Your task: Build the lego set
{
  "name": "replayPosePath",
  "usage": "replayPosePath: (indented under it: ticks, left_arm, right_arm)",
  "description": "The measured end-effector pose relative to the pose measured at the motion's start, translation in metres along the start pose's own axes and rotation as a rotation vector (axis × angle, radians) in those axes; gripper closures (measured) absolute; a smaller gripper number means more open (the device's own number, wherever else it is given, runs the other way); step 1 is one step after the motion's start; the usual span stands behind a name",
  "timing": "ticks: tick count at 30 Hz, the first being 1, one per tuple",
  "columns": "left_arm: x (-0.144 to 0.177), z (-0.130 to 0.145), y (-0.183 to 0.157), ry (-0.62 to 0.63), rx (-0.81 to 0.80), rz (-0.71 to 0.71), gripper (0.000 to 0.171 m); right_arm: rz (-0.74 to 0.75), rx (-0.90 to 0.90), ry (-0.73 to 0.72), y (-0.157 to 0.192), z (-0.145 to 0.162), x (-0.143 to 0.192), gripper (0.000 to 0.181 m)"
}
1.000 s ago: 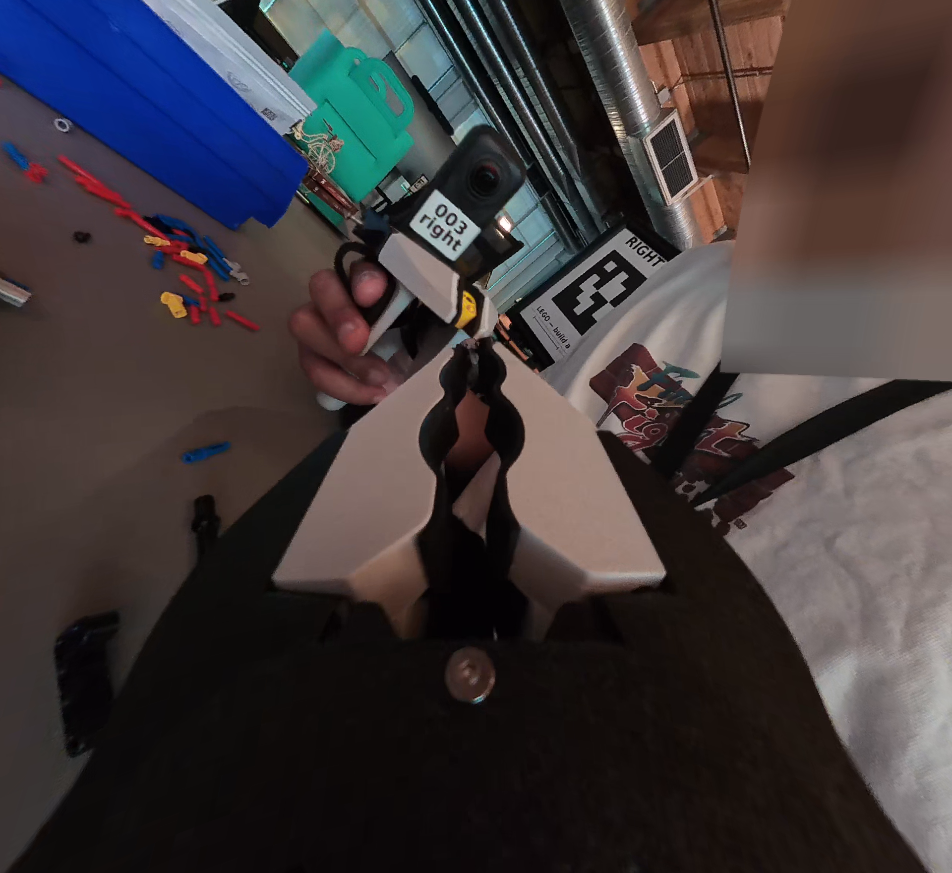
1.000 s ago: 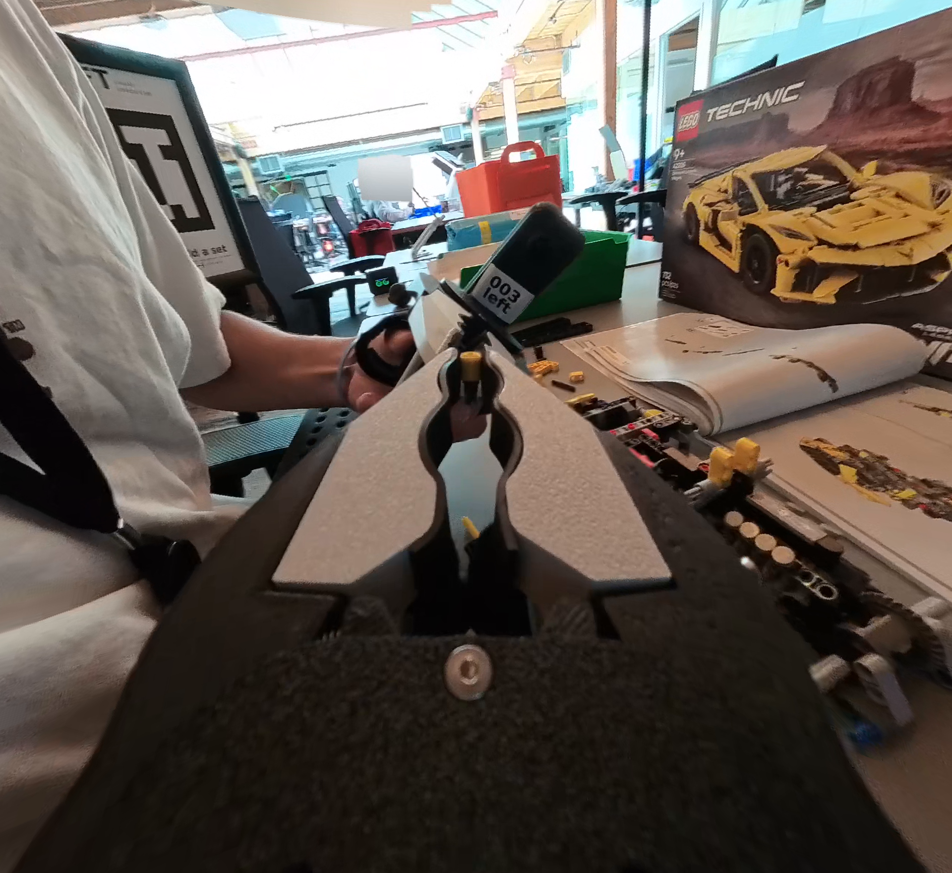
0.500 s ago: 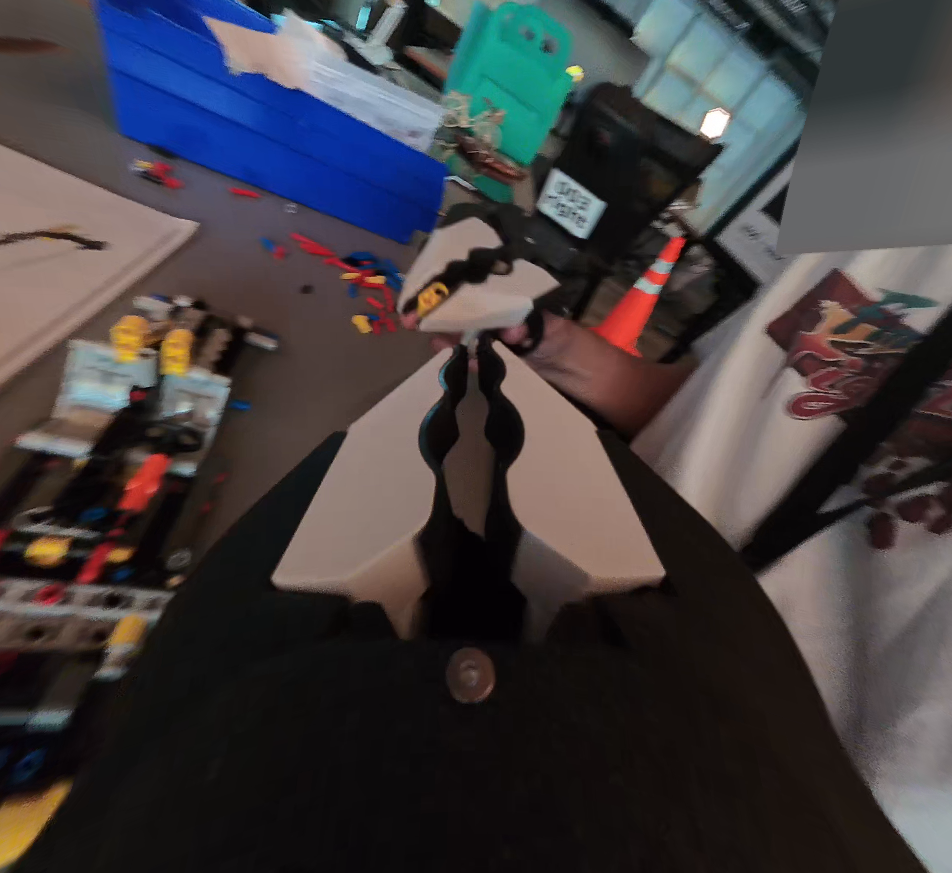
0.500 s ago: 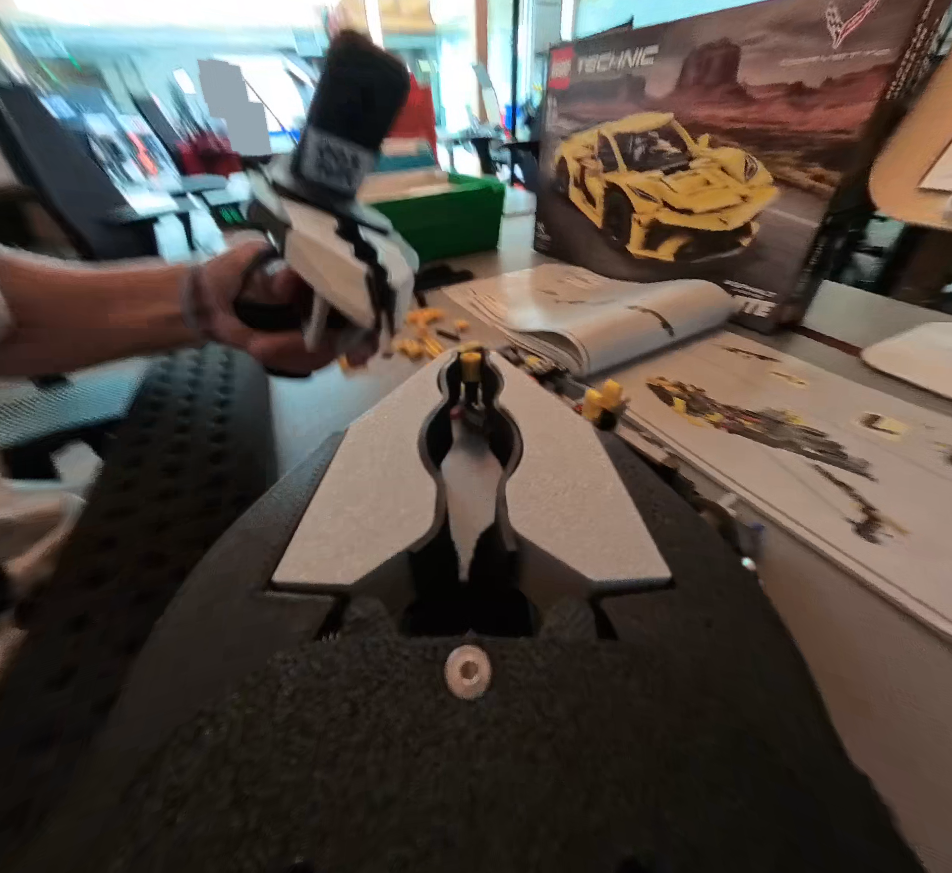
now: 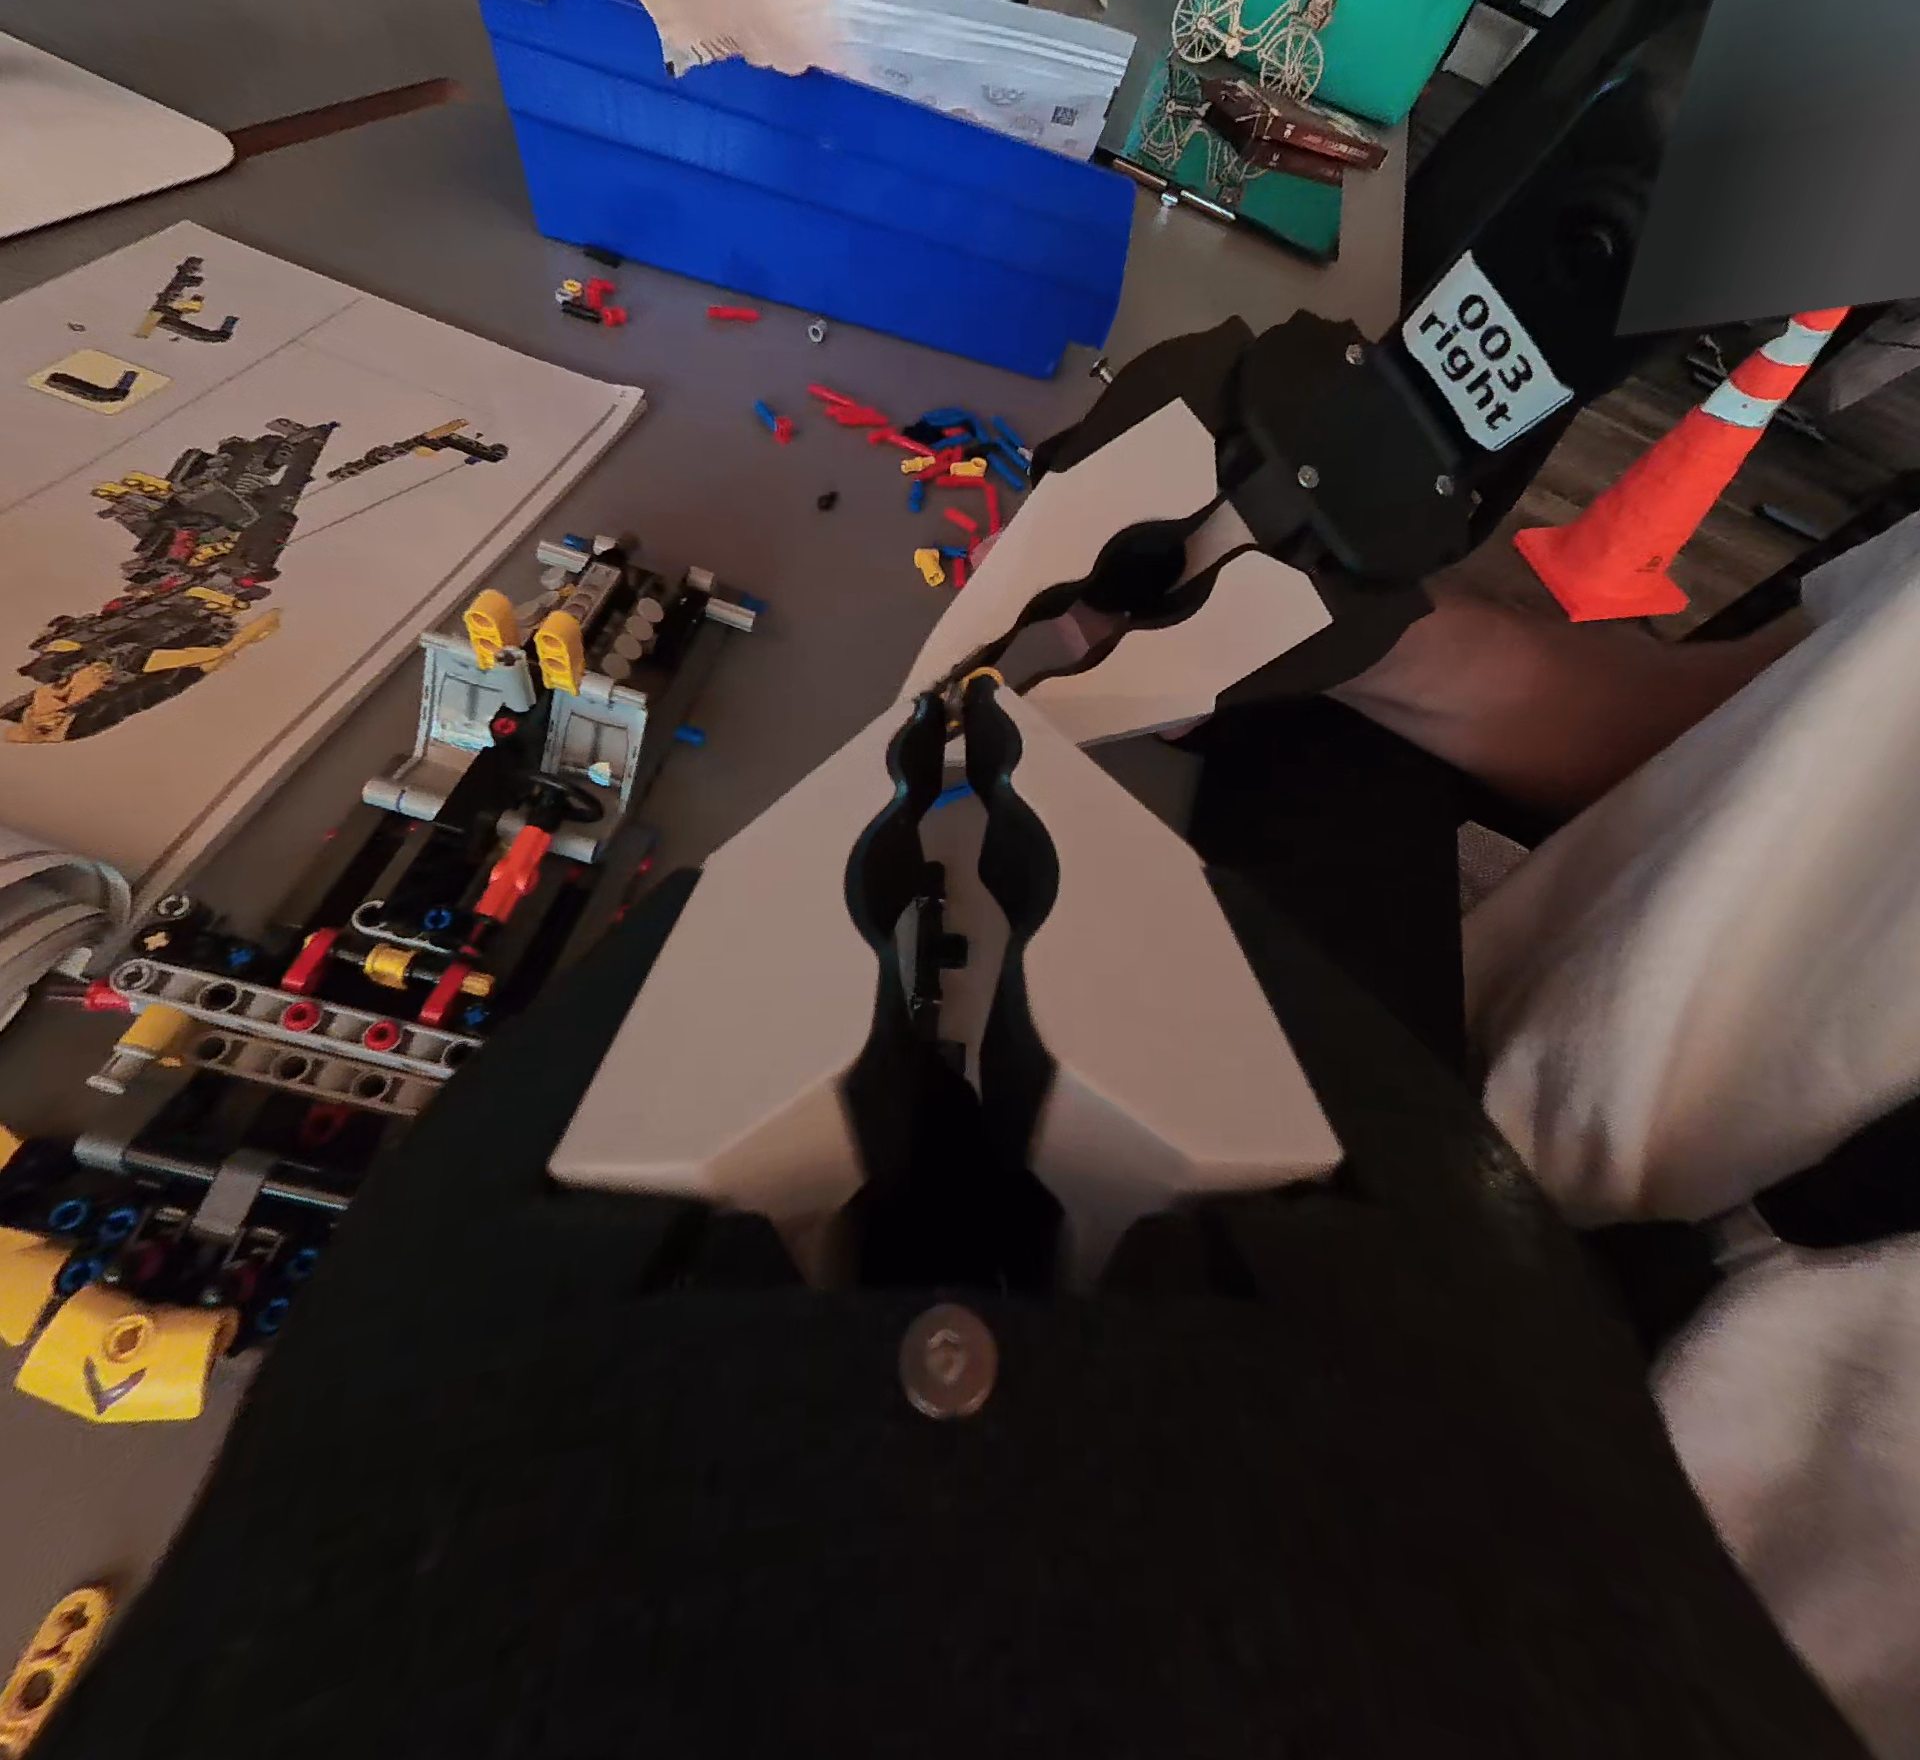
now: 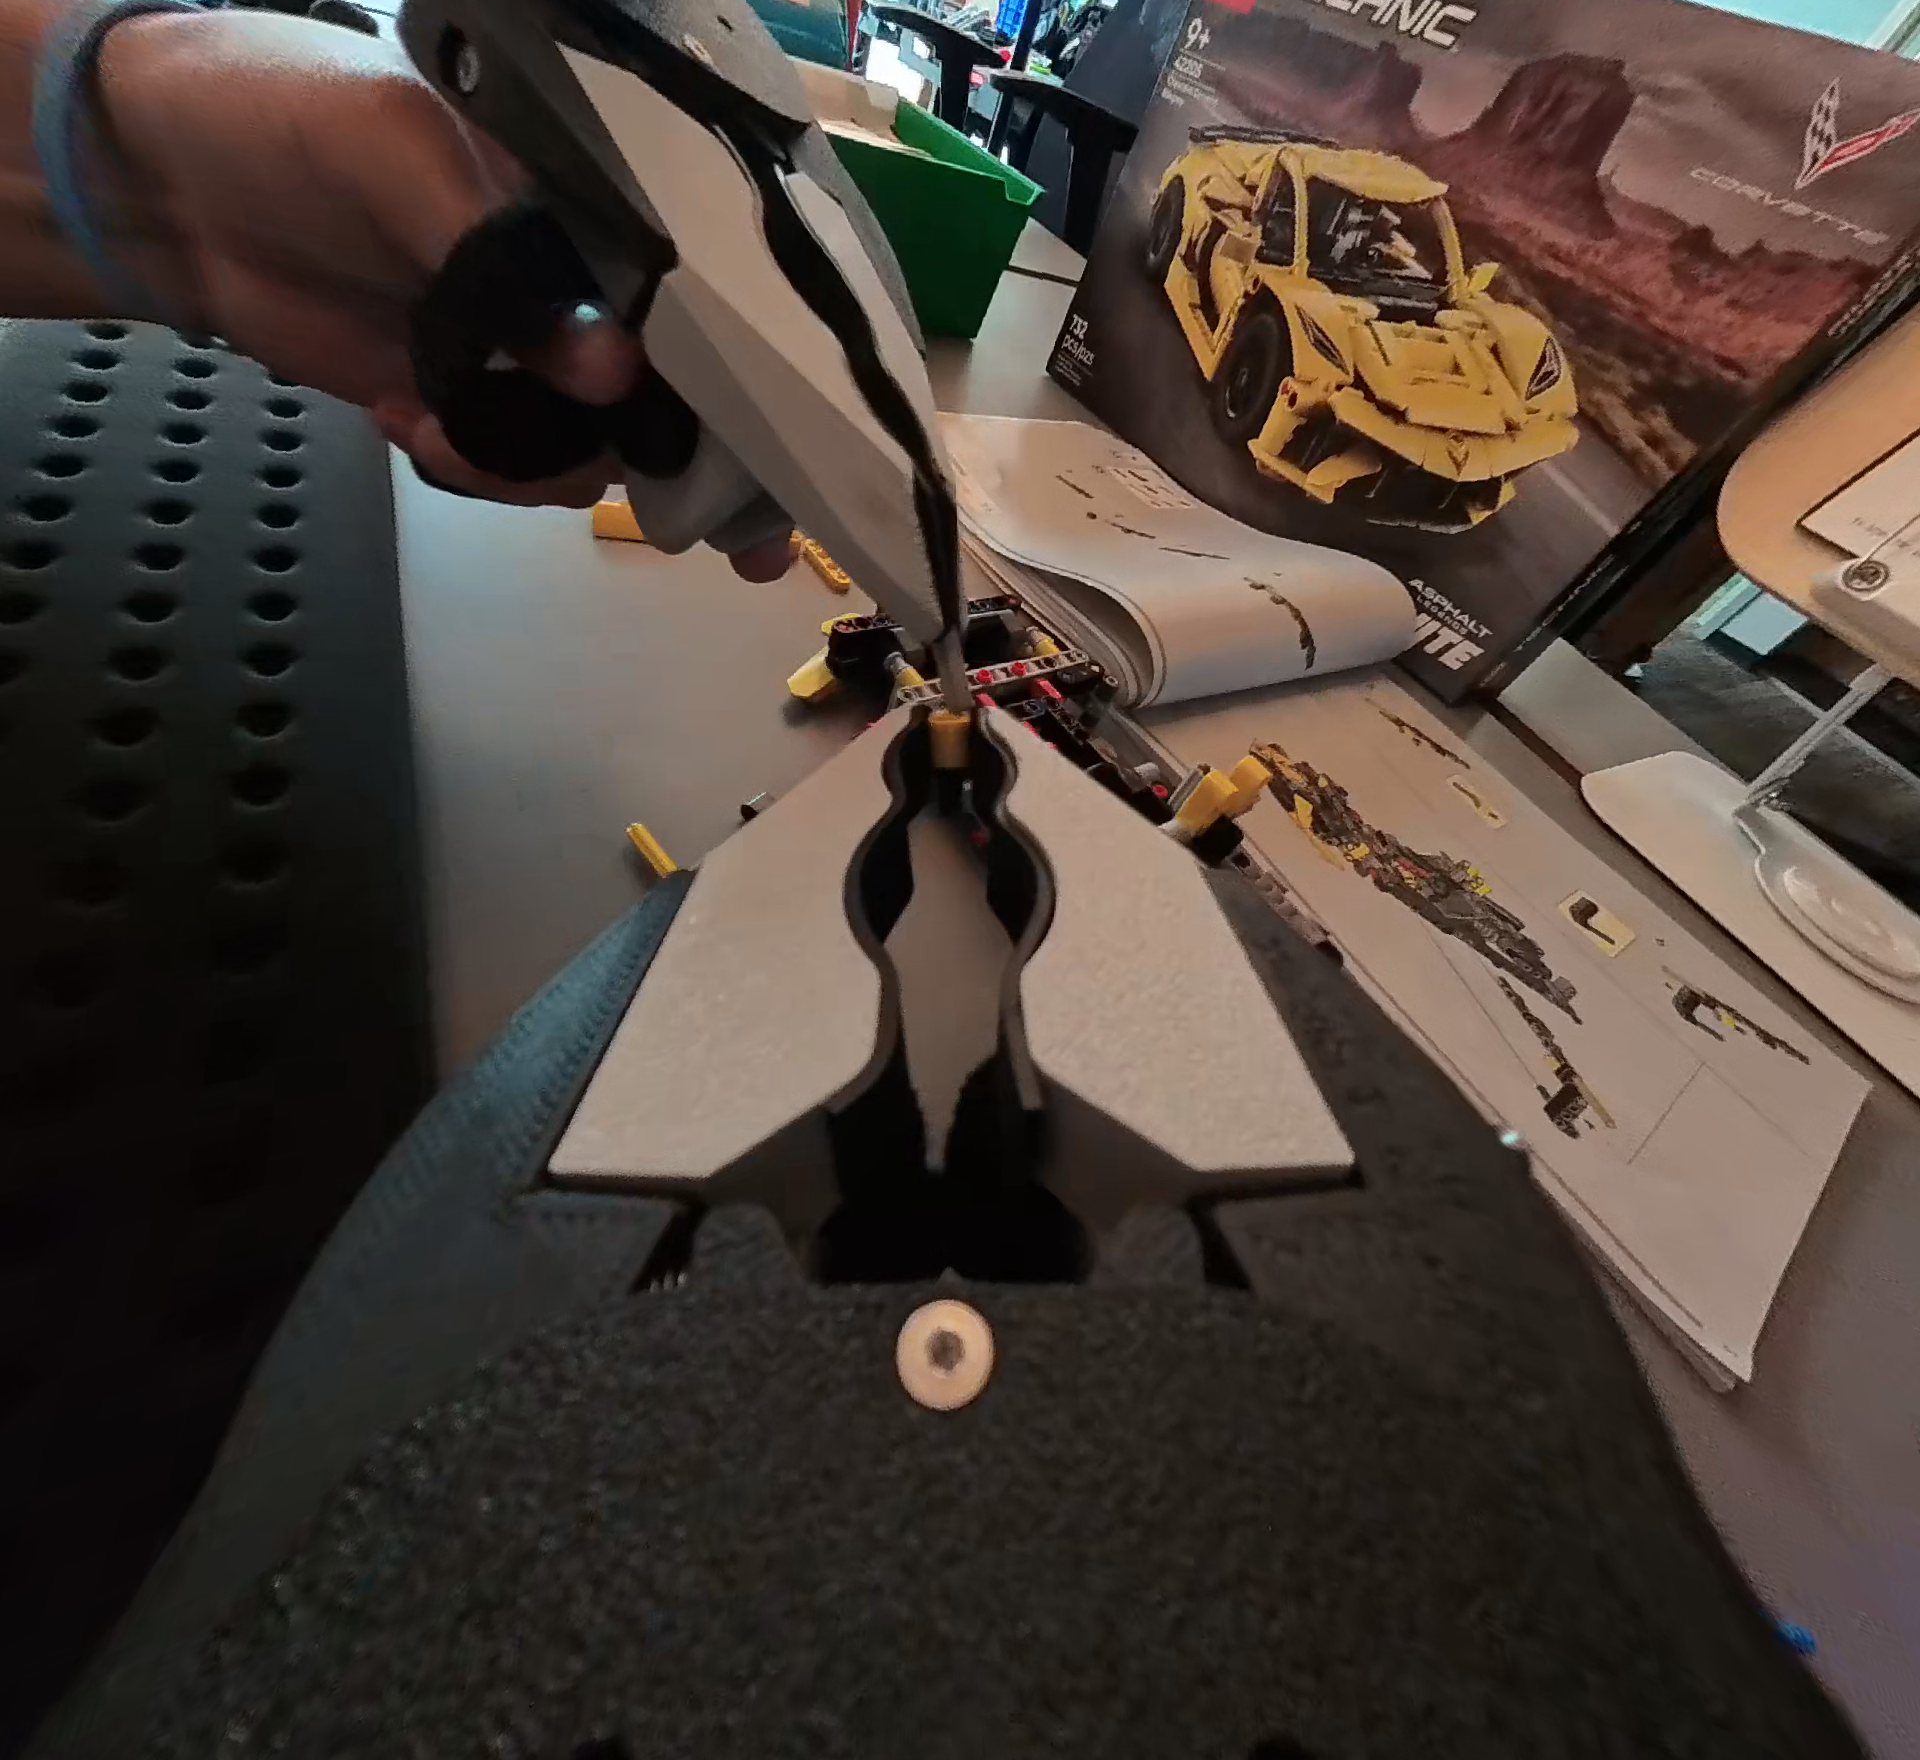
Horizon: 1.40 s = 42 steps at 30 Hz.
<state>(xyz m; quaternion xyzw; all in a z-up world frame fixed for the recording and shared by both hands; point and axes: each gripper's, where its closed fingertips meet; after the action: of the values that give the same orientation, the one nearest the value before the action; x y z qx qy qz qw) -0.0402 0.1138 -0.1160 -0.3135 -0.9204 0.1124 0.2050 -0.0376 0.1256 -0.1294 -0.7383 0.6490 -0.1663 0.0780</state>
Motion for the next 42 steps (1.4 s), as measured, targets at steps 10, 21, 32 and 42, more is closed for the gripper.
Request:
replayPosePath:
  ticks: [10,21,32,42]
  left_arm:
    - [0.001,0.009,0.001,0.105,-0.025,-0.032,0.170]
    - [0.000,0.014,0.001,0.173,-0.030,0.002,0.170]
    - [-0.003,0.010,0.004,0.115,0.008,0.034,0.170]
    - [-0.003,0.007,-0.002,0.132,-0.151,0.010,0.170]
  right_arm:
    - [-0.001,0.050,0.017,0.003,0.004,-0.001,0.175]
    - [-0.011,0.089,0.033,0.005,0.008,0.000,0.175]
    - [0.020,0.134,0.035,0.002,0.011,-0.002,0.175]
    - [-0.059,-0.015,0.009,0.003,0.003,0.004,0.175]
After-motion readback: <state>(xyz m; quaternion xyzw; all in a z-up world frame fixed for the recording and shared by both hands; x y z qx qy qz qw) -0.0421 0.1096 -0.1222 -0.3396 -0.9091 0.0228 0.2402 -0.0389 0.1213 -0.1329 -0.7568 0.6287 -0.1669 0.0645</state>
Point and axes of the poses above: each gripper's, where its closed fingertips meet, x back along the fingers, z out of its underside, y = z × x across the jaws, and after that the axes turned 12 degrees about z, right-handed
